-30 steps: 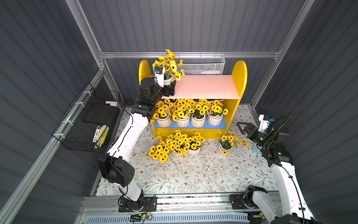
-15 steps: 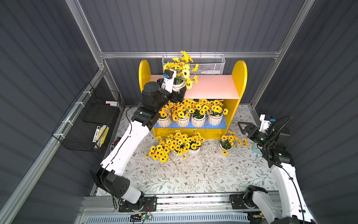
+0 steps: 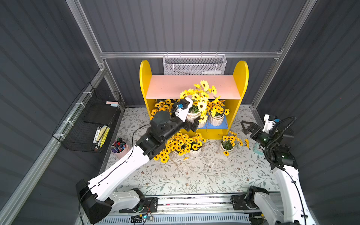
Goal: Take the sunflower pots off the shelves
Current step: Pick up the sunflower pot from the shelf, then place the sunflower pot at the center of the board.
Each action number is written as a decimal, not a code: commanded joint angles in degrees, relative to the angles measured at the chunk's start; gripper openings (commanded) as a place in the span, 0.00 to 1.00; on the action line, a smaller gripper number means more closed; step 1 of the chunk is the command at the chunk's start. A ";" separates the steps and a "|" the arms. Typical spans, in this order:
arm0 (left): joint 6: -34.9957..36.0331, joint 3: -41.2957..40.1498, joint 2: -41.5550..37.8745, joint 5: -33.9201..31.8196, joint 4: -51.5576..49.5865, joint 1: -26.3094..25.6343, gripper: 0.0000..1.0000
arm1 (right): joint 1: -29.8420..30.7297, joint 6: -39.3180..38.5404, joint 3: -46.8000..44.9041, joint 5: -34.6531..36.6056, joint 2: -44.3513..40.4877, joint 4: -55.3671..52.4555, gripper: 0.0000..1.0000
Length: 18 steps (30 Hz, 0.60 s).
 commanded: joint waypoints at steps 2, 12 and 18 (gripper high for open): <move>-3.26 -12.38 -5.70 -8.61 11.06 -5.65 0.00 | 0.02 -1.48 1.36 1.93 -1.14 -2.05 0.99; -6.45 -32.86 -1.07 -23.93 26.72 -27.03 0.00 | -1.01 0.15 0.66 1.97 -0.86 -0.30 0.99; -9.05 -39.57 6.03 -24.84 39.96 -27.94 0.00 | -0.98 -0.03 0.28 0.70 -0.96 -0.04 0.99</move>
